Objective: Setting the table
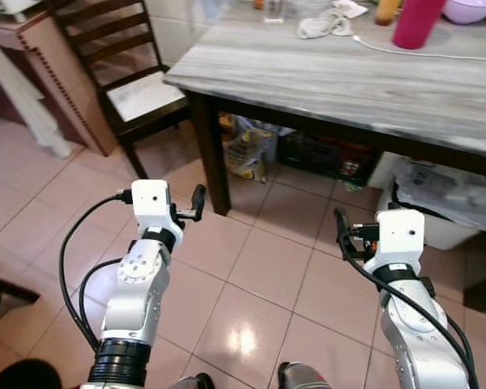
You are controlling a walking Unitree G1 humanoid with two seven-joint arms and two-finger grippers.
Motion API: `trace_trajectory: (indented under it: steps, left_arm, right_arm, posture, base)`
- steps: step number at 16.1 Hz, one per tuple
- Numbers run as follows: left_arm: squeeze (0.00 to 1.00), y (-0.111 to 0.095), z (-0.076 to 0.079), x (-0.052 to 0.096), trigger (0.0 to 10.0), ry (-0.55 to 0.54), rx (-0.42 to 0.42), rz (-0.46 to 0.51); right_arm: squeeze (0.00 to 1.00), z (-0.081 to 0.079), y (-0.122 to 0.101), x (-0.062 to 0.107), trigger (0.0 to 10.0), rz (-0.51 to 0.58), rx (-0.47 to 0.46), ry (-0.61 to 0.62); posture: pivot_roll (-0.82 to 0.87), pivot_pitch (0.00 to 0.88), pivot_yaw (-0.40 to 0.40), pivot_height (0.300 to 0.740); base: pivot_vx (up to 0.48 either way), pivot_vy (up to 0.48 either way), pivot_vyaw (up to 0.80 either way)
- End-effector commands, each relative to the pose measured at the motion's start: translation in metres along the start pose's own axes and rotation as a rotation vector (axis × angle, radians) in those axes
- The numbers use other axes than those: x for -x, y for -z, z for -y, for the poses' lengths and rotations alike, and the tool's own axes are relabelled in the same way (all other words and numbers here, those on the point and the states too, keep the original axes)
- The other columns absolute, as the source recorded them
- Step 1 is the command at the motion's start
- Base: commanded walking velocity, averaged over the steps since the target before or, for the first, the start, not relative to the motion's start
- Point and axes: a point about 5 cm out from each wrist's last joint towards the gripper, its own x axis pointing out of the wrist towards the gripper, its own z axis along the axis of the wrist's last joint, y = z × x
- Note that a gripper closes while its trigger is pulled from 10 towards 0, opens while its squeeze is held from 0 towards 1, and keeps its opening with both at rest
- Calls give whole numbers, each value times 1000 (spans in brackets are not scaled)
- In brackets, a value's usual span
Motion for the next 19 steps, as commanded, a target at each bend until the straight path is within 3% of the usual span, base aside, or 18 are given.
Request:
trace_trajectory:
  steps: [1,5,10,15,19]
  left_arm:
    - [0,1,0,2,10000,5,-2,4]
    - [0,3,2,6,10000,18,-1,-1]
    - [0,6,-2,11,10000,-8,14,-11]
    - [0,-4,-3,7,10000,4,-7,23]
    - [0,-3,-3,6,10000,9,-14,14]
  right_arm:
    - [0,0,4,2,10000,-20,-7,-3]
    - [0,-2,4,0,10000,-40,0,-29]
    - [0,5,19,7,10000,-83,-53,21]
    - [0,6,-3,1,10000,16,-61,46]
    - [0,0,3,3,10000,-6,-64,19]
  posture:
    - [-315,163,42,740]
    - [-312,182,23,740]
    - [-275,199,70,740]
    - [-293,207,100,740]
    - [-295,209,96,740]
  base:
    - [0,0,-788]
    - [0,0,-766]
    - [0,0,-790]
    - [0,0,-298]
    - [0,0,-800]
